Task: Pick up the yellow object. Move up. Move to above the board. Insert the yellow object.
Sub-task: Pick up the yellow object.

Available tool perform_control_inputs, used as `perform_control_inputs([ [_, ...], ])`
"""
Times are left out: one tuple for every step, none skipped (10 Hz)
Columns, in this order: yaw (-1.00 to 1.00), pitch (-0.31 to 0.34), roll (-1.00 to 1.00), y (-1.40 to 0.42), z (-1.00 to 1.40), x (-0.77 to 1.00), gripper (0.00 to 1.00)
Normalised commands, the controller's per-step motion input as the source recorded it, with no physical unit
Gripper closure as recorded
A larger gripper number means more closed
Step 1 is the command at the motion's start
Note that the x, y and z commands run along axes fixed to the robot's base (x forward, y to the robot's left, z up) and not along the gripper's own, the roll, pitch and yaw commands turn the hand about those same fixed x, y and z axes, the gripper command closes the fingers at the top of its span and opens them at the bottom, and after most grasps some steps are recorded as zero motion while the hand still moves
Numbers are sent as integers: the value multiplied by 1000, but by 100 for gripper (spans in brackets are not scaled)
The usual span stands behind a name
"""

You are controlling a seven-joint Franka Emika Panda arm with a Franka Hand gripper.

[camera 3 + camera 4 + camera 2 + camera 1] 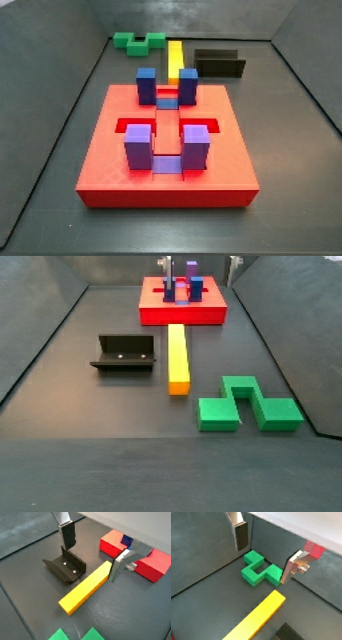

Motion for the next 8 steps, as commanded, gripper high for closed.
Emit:
perform_control_inputs([
  [0,-146,0,-409,-417,243,0],
  [-23,-139,99,-546,-571,529,0],
  [0,-130,161,-566,-671,649,0],
  [0,-114,177,-511,-669,694,0],
  [0,-79,223,-234,-717,511,0],
  [0,-49,263,0,-720,171,0],
  [17,-57,246,0,-777,29,0],
  [37,-67,196,0,-709,31,0],
])
